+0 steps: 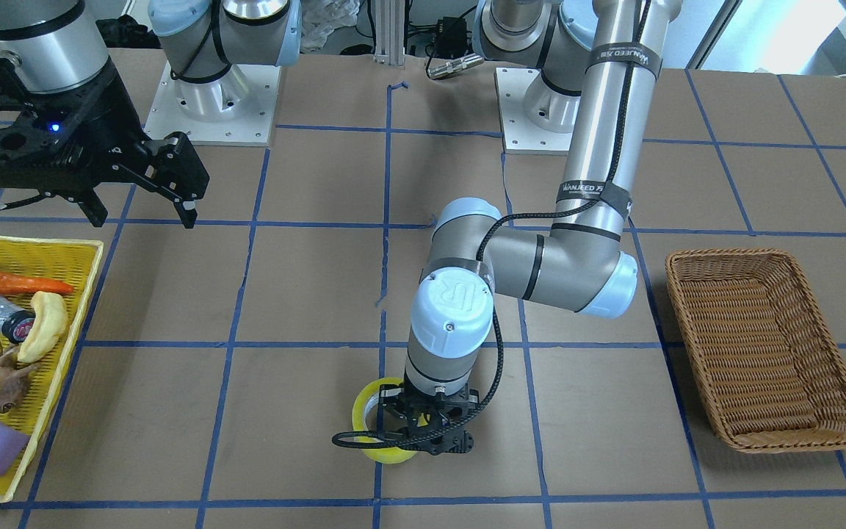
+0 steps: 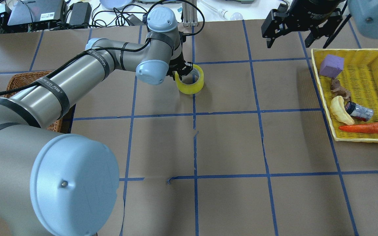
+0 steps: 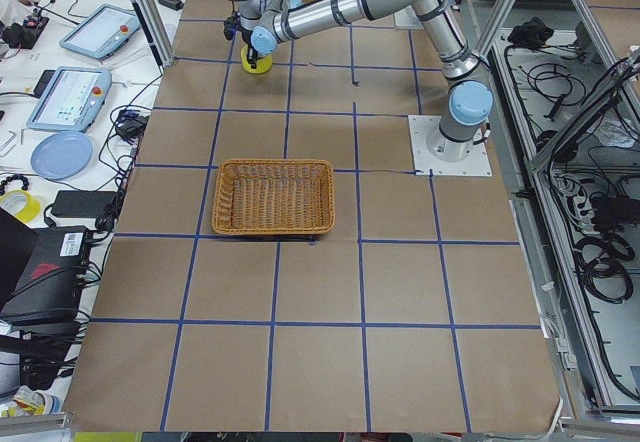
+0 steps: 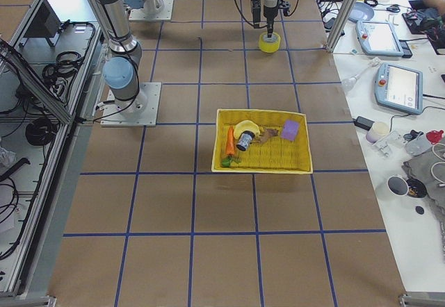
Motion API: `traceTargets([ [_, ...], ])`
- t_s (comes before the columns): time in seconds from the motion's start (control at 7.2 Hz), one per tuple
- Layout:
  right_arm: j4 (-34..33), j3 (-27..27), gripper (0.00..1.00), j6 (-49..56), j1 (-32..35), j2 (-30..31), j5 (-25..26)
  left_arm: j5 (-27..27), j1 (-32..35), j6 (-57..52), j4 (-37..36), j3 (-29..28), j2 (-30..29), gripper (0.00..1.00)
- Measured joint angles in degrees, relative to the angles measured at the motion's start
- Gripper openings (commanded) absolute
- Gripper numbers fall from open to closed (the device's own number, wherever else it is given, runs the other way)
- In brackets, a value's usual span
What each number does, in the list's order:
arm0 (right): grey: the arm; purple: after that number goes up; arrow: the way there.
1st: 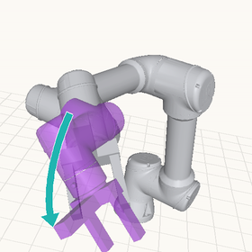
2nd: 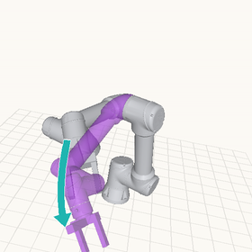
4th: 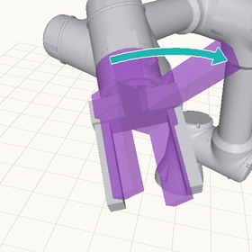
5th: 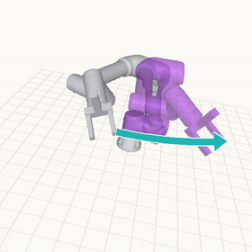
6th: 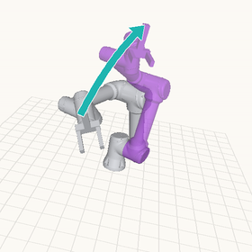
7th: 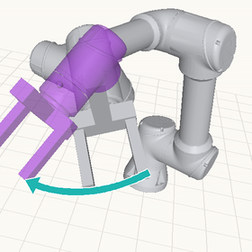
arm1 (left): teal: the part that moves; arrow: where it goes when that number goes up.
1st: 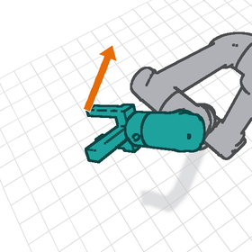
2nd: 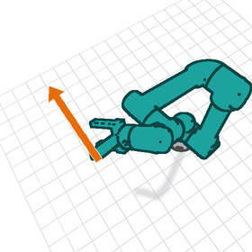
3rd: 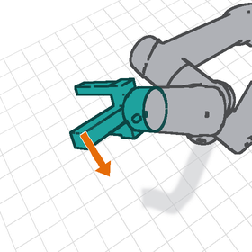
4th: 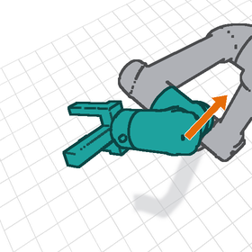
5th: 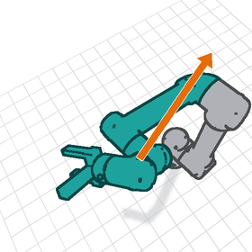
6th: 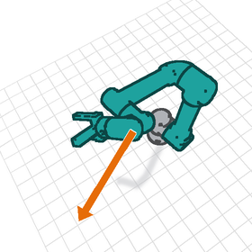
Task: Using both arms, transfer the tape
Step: 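Grasp the tape roll with the left gripper and carry it into the wicker basket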
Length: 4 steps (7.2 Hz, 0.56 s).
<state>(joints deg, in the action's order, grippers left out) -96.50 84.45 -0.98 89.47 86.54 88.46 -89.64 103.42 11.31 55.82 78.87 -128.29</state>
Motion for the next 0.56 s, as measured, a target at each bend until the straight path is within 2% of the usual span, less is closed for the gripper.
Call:
traceTargets([
  [0.28, 0.0, 0.0, 1.00, 0.0, 0.0, 0.0, 0.0, -0.2, -6.9, -2.6, 4.7, 0.1, 5.0, 0.00],
  [0.56, 0.0, 0.0, 1.00, 0.0, 0.0, 0.0, 0.0, -0.8, -17.2, -10.0, 11.5, 0.3, 10.2, 0.00],
])
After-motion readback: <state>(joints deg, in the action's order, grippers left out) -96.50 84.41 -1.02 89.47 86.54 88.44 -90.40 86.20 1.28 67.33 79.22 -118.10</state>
